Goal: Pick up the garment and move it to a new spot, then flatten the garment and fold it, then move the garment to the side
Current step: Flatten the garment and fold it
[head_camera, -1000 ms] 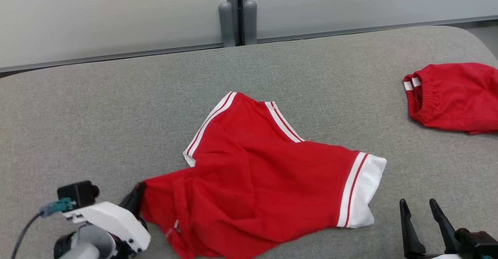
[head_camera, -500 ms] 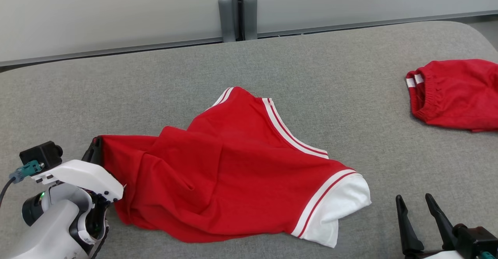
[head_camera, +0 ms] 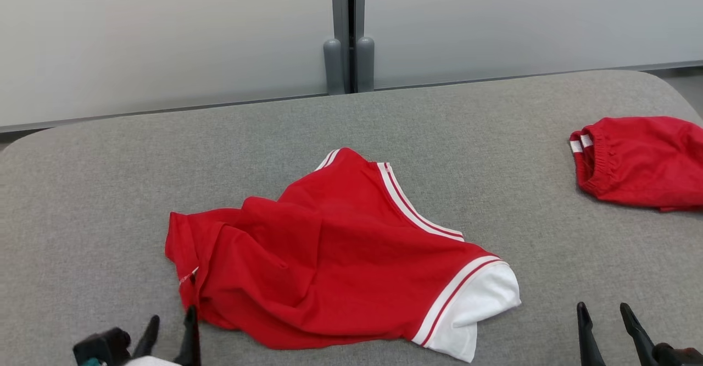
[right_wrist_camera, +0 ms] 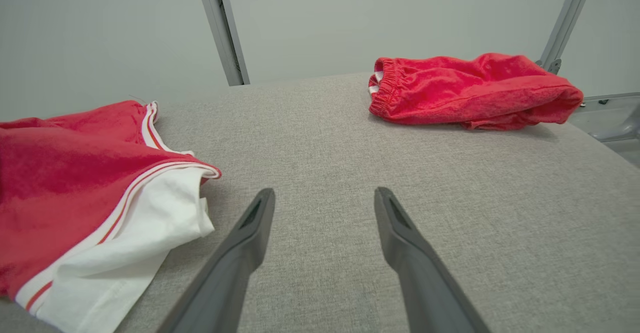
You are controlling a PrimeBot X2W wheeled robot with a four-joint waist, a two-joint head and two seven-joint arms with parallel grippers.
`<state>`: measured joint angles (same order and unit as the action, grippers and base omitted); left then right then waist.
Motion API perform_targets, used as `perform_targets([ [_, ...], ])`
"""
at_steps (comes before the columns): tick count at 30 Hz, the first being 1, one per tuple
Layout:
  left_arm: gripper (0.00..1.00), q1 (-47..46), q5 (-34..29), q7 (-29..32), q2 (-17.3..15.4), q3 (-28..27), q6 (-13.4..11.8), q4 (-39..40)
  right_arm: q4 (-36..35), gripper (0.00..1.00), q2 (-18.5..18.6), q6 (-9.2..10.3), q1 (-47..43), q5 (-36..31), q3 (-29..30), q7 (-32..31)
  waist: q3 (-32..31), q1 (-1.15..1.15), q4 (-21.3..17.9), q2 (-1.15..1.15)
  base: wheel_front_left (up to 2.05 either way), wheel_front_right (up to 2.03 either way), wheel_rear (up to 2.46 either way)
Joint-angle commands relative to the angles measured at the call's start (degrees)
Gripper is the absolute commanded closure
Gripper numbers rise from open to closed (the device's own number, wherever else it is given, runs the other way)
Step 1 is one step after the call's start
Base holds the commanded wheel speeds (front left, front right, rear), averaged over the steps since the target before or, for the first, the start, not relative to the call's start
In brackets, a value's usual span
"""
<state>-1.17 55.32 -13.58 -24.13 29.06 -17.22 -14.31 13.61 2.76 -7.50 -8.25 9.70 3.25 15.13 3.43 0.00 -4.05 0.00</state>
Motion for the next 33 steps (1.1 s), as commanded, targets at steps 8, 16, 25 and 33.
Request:
perform_targets([
  [8,0.00,2.4,-0.6,2.9,1.5,4.5,0.0,1.9,-0.2,0.00,0.3,0.02,0.7,0.3,-1.2,0.0,-0.2,0.00,1.0,0.00,0.00,0.00,0.00],
  [16,0.68,-1.8,0.9,3.9,4.2,4.6,2.1,-4.6,-0.2,0.00,0.3,0.02,1.0,-0.5,-1.1,0.0,1.1,0.00,-0.6,0.00,0.00,0.00,0.00],
  [25,1.00,-0.8,0.5,6.2,0.9,6.0,5.0,-1.0,-0.5,0.00,0.3,0.02,-0.7,0.5,0.1,0.0,0.5,0.00,-0.2,0.00,0.00,0.00,0.00],
  [33,1.00,7.4,-2.1,17.6,-18.1,5.5,-1.8,33.2,-1.0,0.00,0.3,0.02,-1.2,0.8,0.8,0.0,0.4,0.00,4.6,0.00,0.00,0.00,0.00],
])
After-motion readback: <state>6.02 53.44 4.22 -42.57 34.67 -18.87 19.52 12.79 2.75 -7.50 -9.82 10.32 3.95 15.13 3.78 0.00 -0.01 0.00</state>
